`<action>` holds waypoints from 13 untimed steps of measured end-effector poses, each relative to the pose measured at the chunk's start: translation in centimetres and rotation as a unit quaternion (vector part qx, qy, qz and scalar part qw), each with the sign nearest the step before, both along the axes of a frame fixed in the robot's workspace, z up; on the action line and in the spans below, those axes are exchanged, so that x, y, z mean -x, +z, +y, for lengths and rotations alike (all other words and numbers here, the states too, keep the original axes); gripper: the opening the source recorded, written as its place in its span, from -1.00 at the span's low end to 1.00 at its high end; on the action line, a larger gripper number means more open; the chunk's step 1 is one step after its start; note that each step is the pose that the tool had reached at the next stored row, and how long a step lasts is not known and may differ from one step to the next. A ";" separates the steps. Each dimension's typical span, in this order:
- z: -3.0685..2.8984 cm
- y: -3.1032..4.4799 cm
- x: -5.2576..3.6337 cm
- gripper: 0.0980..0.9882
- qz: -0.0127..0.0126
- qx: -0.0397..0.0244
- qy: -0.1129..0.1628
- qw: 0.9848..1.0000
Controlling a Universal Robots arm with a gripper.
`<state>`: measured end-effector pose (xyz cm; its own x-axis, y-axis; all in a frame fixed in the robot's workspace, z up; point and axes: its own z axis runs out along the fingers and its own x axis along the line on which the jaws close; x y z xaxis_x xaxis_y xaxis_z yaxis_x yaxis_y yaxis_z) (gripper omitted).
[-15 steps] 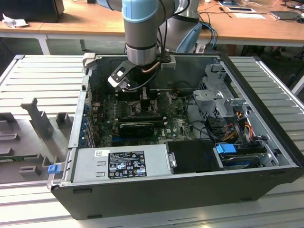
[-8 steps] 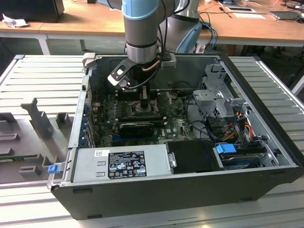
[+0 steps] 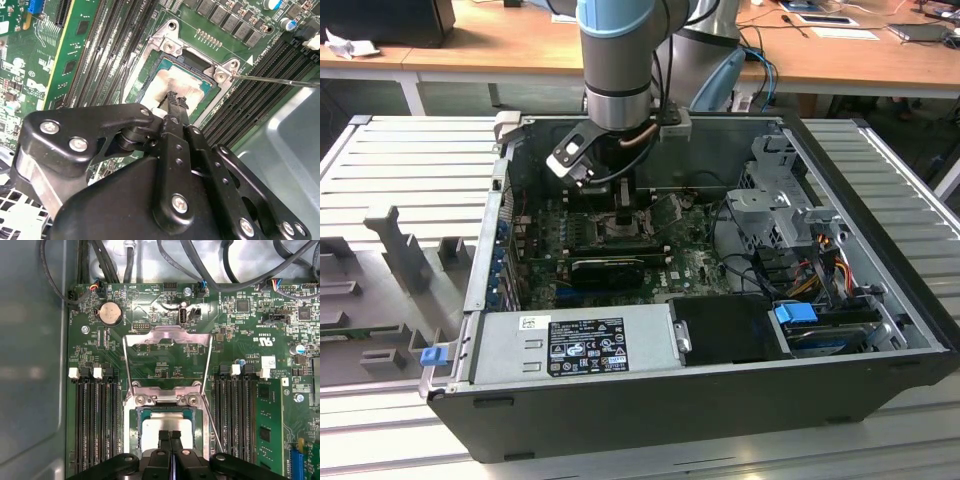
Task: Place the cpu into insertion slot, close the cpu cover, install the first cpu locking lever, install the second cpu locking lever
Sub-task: 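Place the cpu into insertion slot, then close the cpu cover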
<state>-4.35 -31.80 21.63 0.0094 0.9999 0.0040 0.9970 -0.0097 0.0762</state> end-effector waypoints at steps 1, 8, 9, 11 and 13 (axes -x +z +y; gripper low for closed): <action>0.00 0.04 0.00 -0.98 0.000 0.000 0.000 1.000; -0.01 0.15 -0.23 -0.98 0.000 0.000 0.000 1.000; -0.02 0.14 -0.36 -0.98 0.000 0.000 0.000 1.000; -0.03 0.14 -0.51 -0.98 0.000 0.000 0.000 1.000; -0.02 0.16 -0.52 -0.98 0.000 0.000 0.000 1.000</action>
